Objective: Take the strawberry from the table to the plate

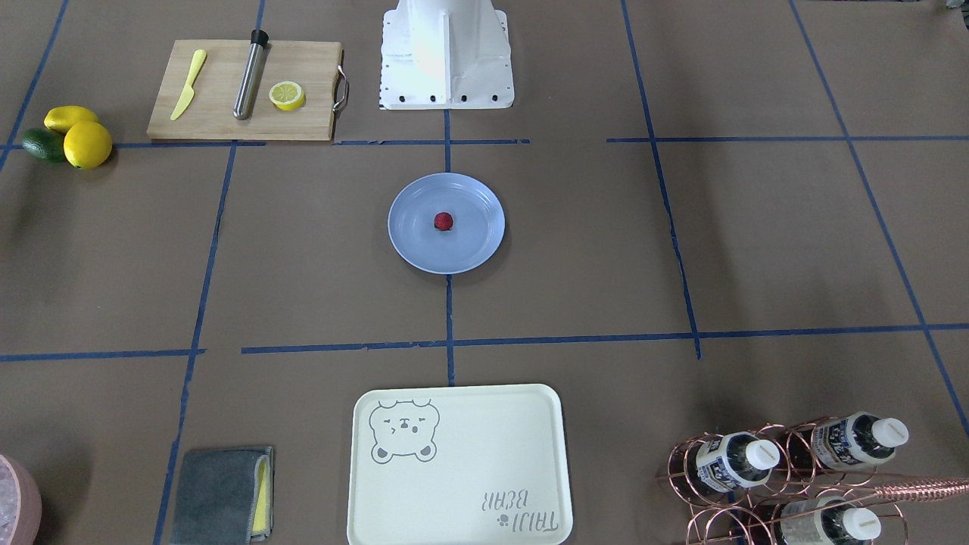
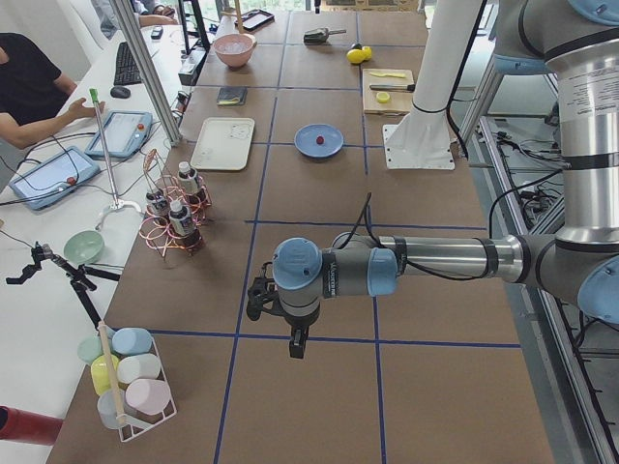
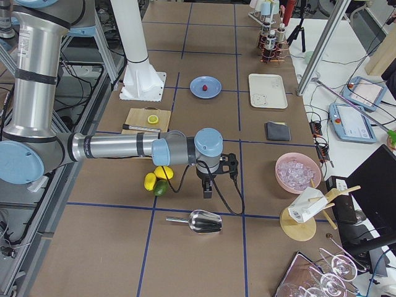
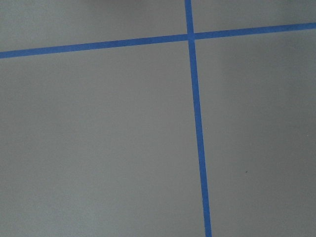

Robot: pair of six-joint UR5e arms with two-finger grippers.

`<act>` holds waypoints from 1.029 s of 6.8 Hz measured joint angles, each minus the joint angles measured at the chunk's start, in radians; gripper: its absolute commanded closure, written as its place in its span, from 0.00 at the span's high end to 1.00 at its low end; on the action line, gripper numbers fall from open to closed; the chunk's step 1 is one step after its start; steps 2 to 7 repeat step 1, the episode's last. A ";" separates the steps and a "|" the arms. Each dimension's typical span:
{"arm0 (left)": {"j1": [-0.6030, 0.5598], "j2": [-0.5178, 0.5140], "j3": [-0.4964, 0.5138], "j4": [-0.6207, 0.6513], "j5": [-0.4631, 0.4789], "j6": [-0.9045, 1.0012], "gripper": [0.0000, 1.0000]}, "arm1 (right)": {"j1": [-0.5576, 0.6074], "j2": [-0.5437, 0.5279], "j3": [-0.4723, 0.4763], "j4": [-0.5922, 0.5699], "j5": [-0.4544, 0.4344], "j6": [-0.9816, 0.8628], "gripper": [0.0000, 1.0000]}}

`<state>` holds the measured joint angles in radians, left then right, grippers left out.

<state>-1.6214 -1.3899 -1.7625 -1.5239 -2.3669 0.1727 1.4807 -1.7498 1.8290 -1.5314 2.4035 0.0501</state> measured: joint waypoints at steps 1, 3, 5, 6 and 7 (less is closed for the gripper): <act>0.001 -0.002 -0.002 -0.003 0.000 0.000 1.00 | 0.000 0.015 -0.009 0.000 -0.004 -0.001 1.00; 0.001 -0.002 -0.002 -0.003 0.000 0.000 1.00 | 0.000 0.015 -0.009 0.000 -0.004 -0.001 1.00; 0.001 -0.002 -0.002 -0.003 0.000 0.000 1.00 | 0.000 0.015 -0.009 0.000 -0.004 -0.001 1.00; 0.001 -0.002 -0.002 -0.003 0.000 0.000 1.00 | 0.000 0.015 -0.009 0.000 -0.004 -0.001 1.00; 0.001 -0.002 -0.002 -0.003 0.000 0.000 1.00 | 0.000 0.015 -0.009 0.000 -0.004 -0.001 1.00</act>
